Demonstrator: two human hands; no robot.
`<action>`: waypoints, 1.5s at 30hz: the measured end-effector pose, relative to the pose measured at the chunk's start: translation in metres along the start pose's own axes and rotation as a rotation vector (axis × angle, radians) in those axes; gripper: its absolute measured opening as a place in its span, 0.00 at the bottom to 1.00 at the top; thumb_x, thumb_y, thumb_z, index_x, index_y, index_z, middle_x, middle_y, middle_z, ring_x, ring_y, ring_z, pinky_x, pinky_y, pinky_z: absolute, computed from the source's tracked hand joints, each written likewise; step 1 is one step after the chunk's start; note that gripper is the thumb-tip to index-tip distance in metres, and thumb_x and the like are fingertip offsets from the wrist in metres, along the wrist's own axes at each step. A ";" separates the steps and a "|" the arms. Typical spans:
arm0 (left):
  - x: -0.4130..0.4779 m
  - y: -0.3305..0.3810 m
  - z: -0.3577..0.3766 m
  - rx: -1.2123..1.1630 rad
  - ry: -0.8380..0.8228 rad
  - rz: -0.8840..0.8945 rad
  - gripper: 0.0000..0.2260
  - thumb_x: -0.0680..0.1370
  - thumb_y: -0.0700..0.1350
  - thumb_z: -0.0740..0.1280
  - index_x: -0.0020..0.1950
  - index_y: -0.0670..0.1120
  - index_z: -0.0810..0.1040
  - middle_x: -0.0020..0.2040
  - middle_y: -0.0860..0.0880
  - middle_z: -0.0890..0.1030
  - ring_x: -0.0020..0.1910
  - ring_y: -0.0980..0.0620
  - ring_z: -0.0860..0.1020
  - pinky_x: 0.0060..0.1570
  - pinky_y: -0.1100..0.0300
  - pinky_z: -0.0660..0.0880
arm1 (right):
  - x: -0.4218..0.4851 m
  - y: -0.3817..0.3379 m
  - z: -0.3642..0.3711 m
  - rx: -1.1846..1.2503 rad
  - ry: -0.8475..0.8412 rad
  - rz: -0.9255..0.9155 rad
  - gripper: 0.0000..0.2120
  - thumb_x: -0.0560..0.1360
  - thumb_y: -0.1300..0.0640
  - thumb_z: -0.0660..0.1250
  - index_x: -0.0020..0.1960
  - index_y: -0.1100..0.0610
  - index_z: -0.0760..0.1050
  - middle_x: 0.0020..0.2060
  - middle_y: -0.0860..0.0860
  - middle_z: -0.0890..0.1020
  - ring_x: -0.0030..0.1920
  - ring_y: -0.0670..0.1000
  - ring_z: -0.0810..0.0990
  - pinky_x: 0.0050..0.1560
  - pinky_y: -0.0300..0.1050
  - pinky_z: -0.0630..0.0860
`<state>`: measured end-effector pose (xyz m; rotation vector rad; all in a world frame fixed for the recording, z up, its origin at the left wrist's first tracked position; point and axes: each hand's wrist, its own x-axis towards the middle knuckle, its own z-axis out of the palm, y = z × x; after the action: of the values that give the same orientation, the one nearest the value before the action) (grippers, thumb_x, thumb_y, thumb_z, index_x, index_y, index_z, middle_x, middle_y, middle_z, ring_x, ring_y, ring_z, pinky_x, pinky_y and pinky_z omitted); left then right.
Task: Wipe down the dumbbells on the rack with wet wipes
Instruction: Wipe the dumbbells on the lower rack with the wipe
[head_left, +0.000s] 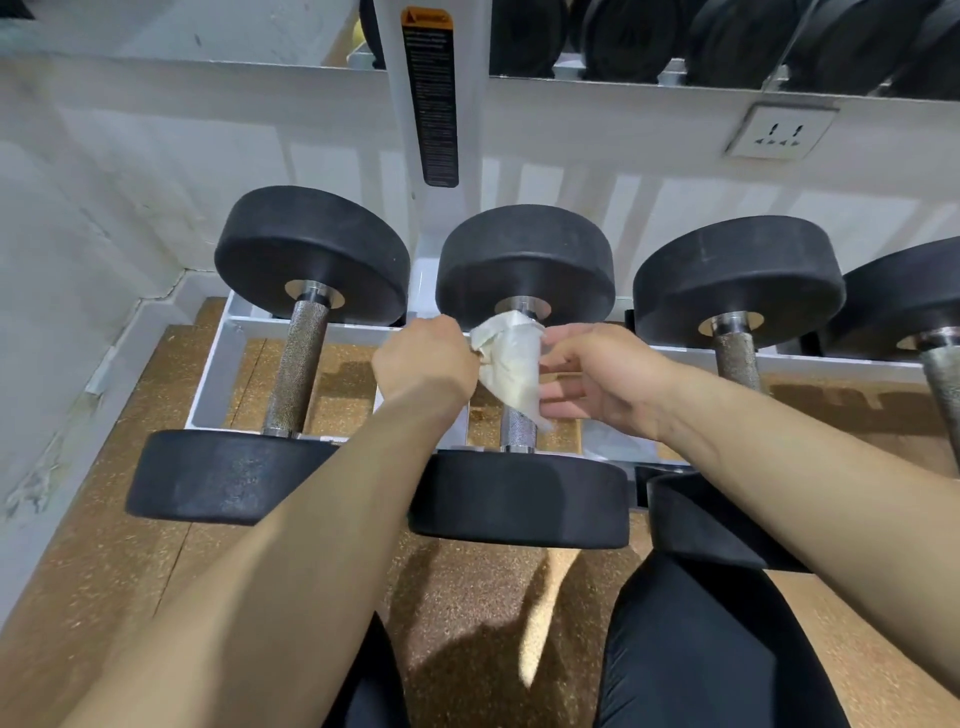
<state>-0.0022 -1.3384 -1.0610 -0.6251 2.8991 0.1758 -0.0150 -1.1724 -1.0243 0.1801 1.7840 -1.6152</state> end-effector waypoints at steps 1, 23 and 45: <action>0.002 -0.003 0.002 0.054 0.003 -0.001 0.11 0.80 0.41 0.62 0.61 0.46 0.78 0.59 0.44 0.80 0.59 0.41 0.80 0.45 0.53 0.70 | 0.002 0.000 0.000 0.004 0.006 0.003 0.13 0.78 0.68 0.59 0.52 0.57 0.80 0.42 0.55 0.84 0.37 0.54 0.85 0.40 0.46 0.83; -0.021 0.002 -0.007 -1.427 -0.645 -0.052 0.14 0.81 0.32 0.57 0.41 0.39 0.80 0.39 0.42 0.81 0.33 0.49 0.83 0.34 0.58 0.81 | -0.003 0.005 0.015 -0.080 0.065 -0.031 0.08 0.79 0.56 0.61 0.48 0.57 0.78 0.29 0.47 0.81 0.32 0.50 0.79 0.47 0.52 0.81; -0.017 -0.014 0.005 -1.528 -0.639 -0.172 0.06 0.81 0.34 0.61 0.53 0.36 0.77 0.51 0.39 0.82 0.44 0.45 0.84 0.44 0.53 0.84 | 0.014 0.010 -0.004 -0.251 0.120 0.088 0.06 0.75 0.62 0.59 0.41 0.55 0.70 0.34 0.53 0.72 0.26 0.52 0.75 0.35 0.42 0.76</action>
<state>0.0197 -1.3437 -1.0639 -0.7187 1.6084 2.1086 -0.0213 -1.1718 -1.0406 0.2392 2.0229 -1.3303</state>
